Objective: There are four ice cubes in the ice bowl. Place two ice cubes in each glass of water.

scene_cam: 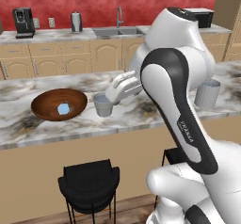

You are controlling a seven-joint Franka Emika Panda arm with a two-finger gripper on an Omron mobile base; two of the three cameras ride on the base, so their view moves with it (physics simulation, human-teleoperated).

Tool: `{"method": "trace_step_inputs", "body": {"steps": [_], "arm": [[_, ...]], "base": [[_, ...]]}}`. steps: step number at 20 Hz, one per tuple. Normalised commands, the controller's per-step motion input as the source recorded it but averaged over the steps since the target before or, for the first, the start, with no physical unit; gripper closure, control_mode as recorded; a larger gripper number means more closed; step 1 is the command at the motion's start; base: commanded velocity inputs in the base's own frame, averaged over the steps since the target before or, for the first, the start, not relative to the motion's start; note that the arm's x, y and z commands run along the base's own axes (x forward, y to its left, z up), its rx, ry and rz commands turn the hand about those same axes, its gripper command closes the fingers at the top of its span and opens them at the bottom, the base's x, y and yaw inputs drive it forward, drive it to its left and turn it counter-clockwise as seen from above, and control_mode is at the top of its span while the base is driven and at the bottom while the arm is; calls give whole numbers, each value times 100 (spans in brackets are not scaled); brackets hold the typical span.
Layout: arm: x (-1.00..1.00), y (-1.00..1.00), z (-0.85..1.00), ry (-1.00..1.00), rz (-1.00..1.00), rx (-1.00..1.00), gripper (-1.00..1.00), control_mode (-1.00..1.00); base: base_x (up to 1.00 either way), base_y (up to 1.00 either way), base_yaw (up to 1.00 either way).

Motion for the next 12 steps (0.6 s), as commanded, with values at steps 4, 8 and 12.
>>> {"method": "trace_step_inputs", "body": {"steps": [4, 8, 12], "arm": [[4, 16, -8, 18, -4, -1, -100, -100], [11, 14, -14, 17, -7, -3, -100, -100], [8, 11, -11, 7, -9, -7, -100, -100]], "base": [[0, 0, 0], [0, 0, 0], [0, 0, 0]]}}
